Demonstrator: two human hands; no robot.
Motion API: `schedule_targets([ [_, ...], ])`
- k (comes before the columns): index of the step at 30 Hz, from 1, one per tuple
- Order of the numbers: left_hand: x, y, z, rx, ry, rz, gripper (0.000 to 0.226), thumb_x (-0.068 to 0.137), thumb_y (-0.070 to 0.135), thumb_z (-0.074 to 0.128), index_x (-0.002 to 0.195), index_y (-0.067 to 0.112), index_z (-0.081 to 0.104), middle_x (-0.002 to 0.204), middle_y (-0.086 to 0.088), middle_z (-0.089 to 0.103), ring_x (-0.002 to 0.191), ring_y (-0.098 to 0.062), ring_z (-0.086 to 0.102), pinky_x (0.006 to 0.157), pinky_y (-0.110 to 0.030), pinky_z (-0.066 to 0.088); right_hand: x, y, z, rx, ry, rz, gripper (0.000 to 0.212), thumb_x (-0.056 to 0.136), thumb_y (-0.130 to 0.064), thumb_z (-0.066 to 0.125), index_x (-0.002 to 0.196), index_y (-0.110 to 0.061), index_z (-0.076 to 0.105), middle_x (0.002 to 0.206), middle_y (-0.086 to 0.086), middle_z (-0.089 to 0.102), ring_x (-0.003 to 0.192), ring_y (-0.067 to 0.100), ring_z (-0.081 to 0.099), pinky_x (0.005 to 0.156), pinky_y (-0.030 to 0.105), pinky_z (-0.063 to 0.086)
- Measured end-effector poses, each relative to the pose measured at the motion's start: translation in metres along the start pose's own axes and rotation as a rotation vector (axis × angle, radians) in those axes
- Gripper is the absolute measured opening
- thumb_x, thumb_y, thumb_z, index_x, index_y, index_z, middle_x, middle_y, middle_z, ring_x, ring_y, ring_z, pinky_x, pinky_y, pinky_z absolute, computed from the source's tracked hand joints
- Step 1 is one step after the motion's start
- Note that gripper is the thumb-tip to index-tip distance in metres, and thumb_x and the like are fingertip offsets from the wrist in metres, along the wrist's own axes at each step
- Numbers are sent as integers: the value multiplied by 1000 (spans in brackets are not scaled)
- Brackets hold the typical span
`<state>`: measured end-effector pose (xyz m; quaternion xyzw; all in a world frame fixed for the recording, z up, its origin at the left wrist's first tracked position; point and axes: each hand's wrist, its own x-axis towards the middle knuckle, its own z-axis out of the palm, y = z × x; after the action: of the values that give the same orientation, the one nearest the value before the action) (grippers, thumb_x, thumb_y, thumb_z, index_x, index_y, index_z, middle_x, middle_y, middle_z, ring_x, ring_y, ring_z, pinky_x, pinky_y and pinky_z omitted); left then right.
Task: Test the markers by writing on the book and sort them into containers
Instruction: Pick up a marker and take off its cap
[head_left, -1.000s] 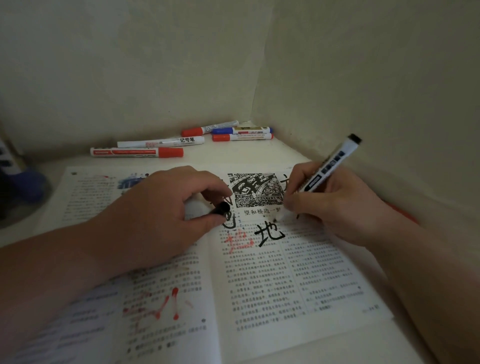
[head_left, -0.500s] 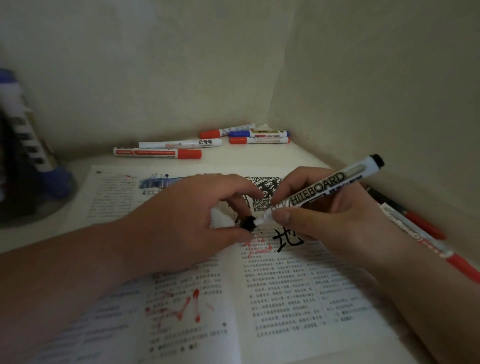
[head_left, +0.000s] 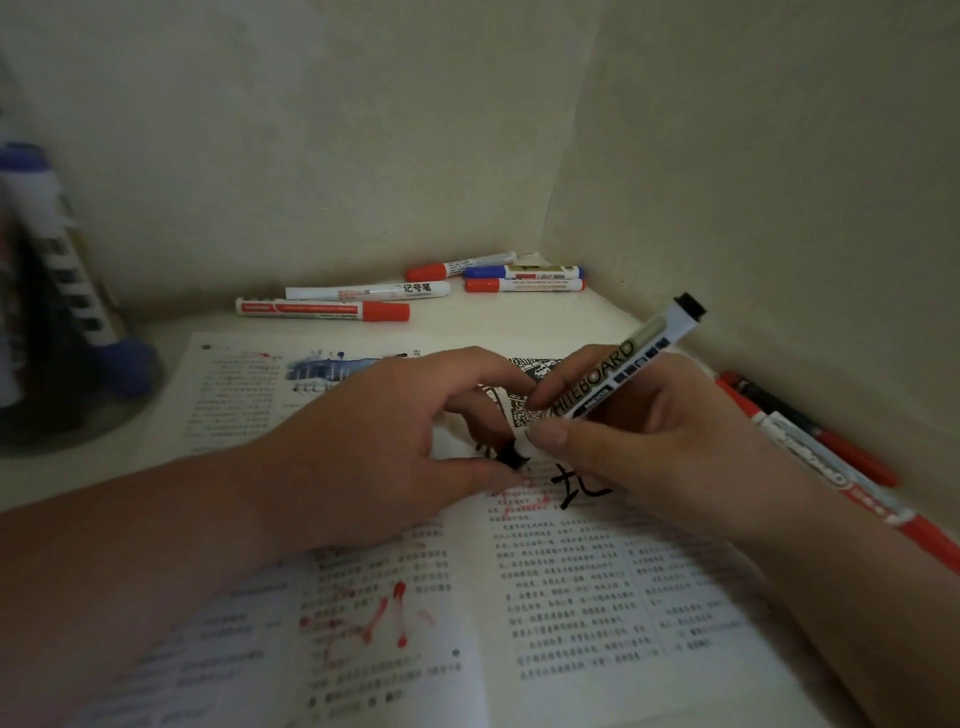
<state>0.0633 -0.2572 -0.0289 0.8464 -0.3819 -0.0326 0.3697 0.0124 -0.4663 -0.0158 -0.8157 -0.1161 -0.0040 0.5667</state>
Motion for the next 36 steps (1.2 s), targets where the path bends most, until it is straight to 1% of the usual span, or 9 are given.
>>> schedule_targets([
  [2,0,0,0,-10,-9,-22,52,77,43,79,112,62,45,98,43,64,97,5,64,86,-28,52,0,1,-1,137,60,4,5,85,-23,75,84,-18,73,67,1,68,55,5,60,50,13,44],
  [7,0,3,0,-2,-19,-22,47,79,44,77,109,61,45,98,43,64,92,-4,67,86,-32,53,1,4,4,-11,110,-97,10,83,-31,67,83,-24,73,68,-5,70,60,5,62,54,15,46],
  [11,1,1,1,-32,26,-30,40,77,44,77,104,57,50,94,39,66,93,8,64,86,-27,52,2,3,8,-143,139,-172,18,85,-34,66,87,-17,72,71,-5,69,63,5,61,57,19,48],
  [17,0,-2,2,-61,57,-24,39,76,43,80,101,56,53,92,35,68,93,12,64,85,-25,51,9,9,13,-238,151,-183,24,92,-32,64,103,-12,72,93,10,72,86,29,68,72,53,56],
  [20,1,-4,2,-59,53,-28,35,75,43,79,100,54,56,92,33,69,92,11,64,84,-23,50,14,8,14,-253,123,-188,27,93,-34,63,109,-13,72,102,11,73,97,30,69,80,54,56],
  [24,2,-6,1,-25,34,-25,21,75,47,76,89,51,61,94,38,65,89,15,62,72,-4,43,18,5,11,-282,37,-172,35,92,-41,60,103,-10,72,99,12,73,94,33,69,78,55,56],
  [28,5,-14,2,54,55,18,26,74,68,62,82,45,66,96,30,59,91,6,57,72,-16,42,18,5,10,-284,-4,-167,31,93,-37,59,103,-11,71,97,11,72,93,32,69,78,54,55],
  [32,7,-20,4,88,77,97,38,73,68,56,87,35,70,93,23,59,98,-1,56,82,-27,47,20,11,13,-255,53,-194,30,92,-38,61,97,-9,70,88,14,70,83,36,67,70,54,54],
  [36,7,-21,5,90,70,101,31,78,67,54,84,39,64,93,22,59,100,-2,54,83,-23,44,15,17,14,-128,197,-220,22,85,-38,71,94,-18,72,83,8,71,78,32,66,69,53,55],
])
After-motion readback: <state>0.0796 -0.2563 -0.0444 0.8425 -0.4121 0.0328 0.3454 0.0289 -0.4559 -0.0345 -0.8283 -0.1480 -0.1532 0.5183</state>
